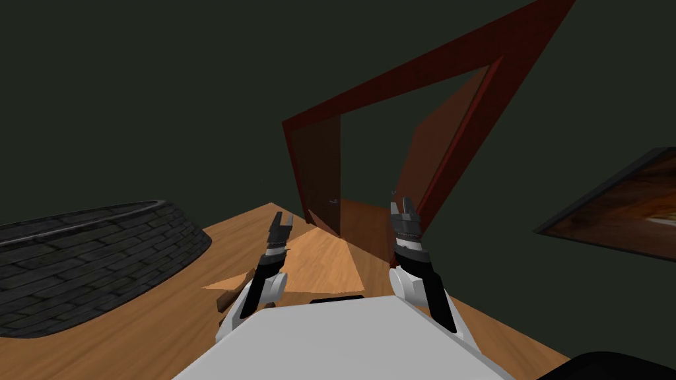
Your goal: Push the door open
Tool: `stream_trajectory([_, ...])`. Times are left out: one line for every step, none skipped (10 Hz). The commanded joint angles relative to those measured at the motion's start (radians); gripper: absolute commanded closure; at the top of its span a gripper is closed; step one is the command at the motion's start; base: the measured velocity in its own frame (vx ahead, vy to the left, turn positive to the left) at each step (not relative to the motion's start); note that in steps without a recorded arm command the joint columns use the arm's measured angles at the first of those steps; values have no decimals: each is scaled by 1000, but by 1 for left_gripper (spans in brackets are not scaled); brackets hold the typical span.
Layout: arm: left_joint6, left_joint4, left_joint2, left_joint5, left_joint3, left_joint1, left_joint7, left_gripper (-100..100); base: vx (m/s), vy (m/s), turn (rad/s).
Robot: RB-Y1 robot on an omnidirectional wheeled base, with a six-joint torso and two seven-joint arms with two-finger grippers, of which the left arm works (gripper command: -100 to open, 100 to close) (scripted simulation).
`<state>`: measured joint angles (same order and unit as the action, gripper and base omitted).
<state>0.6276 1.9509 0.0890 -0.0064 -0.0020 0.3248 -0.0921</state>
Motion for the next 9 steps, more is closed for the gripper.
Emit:
stream_trajectory([8,-50,-1,0,-9,-23,4,-100,89,28,-59])
stream_trajectory([12,-84,0,0,-13,-34,4,-100,85,16,-77])
stream_trajectory([16,-113,1,1,-18,-46,5,-100,93,10,-75])
stream_trajectory([20,-145,2,2,-22,-58,5,-100,87,30,-71])
stream_trajectory([24,-176,3,3,-26,-70,5,-100,95,35,-69])
stream_trajectory([29,-202,4,4,-31,-83,6,-100,103,39,-75])
stream_trajectory([29,-209,4,4,-31,-83,6,-100,67,29,-23])
stream_trajectory([33,-242,5,5,-35,-95,6,-100,60,16,-46])
stream_trajectory([37,-274,6,6,-40,-108,7,-100,68,21,-77])
